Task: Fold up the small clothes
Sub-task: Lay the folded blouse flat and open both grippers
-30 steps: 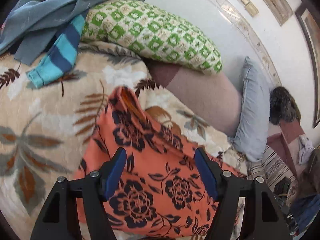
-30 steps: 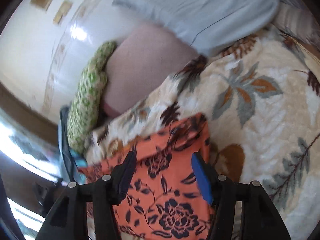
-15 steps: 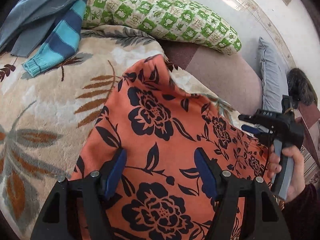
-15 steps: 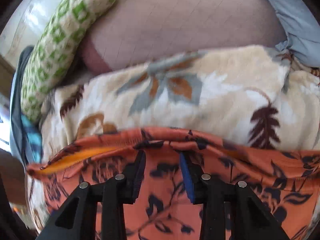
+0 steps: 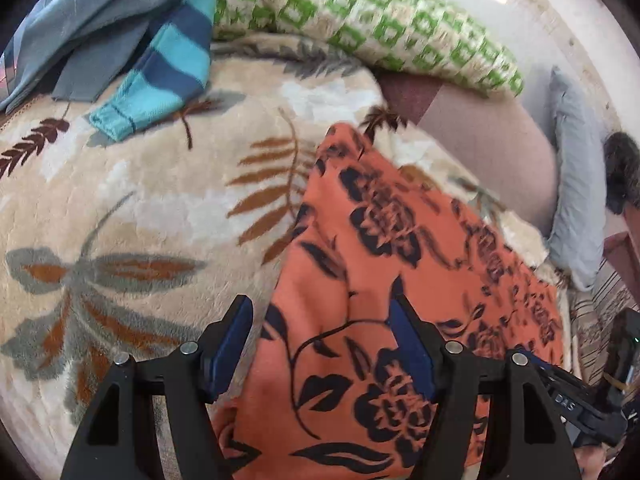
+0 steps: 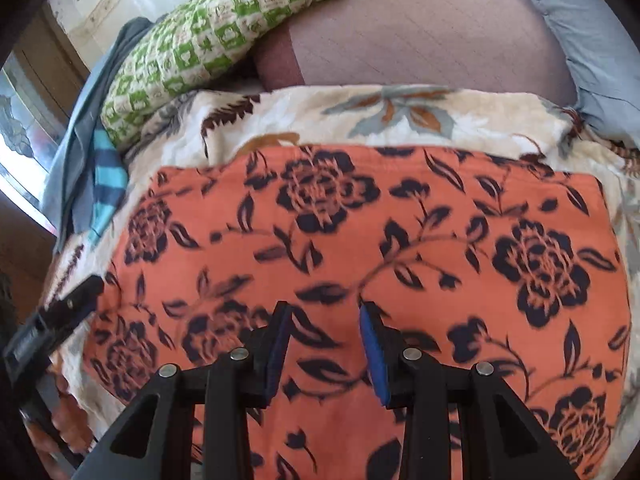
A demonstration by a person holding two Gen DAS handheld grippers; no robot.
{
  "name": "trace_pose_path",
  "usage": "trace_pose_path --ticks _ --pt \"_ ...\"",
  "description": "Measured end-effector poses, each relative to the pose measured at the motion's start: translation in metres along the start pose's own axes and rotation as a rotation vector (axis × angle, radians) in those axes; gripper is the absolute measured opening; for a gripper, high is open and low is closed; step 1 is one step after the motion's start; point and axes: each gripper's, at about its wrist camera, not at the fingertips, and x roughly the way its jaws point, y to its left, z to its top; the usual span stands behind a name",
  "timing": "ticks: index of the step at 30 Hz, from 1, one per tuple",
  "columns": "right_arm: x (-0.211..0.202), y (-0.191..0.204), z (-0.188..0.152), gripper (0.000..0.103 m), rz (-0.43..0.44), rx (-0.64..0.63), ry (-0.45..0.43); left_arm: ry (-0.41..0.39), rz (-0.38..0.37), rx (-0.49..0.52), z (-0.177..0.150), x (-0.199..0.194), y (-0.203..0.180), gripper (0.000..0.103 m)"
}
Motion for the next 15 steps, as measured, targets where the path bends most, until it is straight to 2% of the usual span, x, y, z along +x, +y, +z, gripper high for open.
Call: trace_pose_path --ticks 4,5,7,9,11,13,14,15 --pt "-0.015 -0.011 -0.03 0.038 -0.017 -0.002 -0.022 -0.028 0.078 0.099 -0.004 -0.003 -0.015 0.071" --pt "-0.022 -0.014 -0.033 0.04 -0.012 0.02 -0.022 -0.046 0.06 0.094 -0.004 -0.007 -0.015 0.071" --pt "-0.037 -0.012 -0.039 0.04 0.052 0.044 -0.058 -0.063 0.036 0.061 -0.002 -0.017 -0.012 0.071" --pt "-0.045 0.002 -0.042 0.04 0.092 0.026 -0.09 -0.099 0.0 0.032 0.001 -0.03 -0.008 0.071" --pt "-0.045 0.023 -0.045 0.04 0.133 -0.004 -0.104 -0.127 -0.001 0.055 0.001 -0.041 -0.011 0.071" --pt "-0.03 0.047 -0.049 0.04 0.18 -0.037 -0.06 -0.133 0.046 0.11 0.001 -0.046 -0.017 0.071" --pt "-0.016 0.06 -0.053 0.042 0.161 -0.064 -0.026 -0.125 0.082 0.137 0.0 -0.044 -0.019 0.071" --pt "-0.008 0.071 -0.06 0.042 0.098 -0.109 -0.037 -0.105 0.128 0.166 -0.002 -0.04 -0.02 0.071"
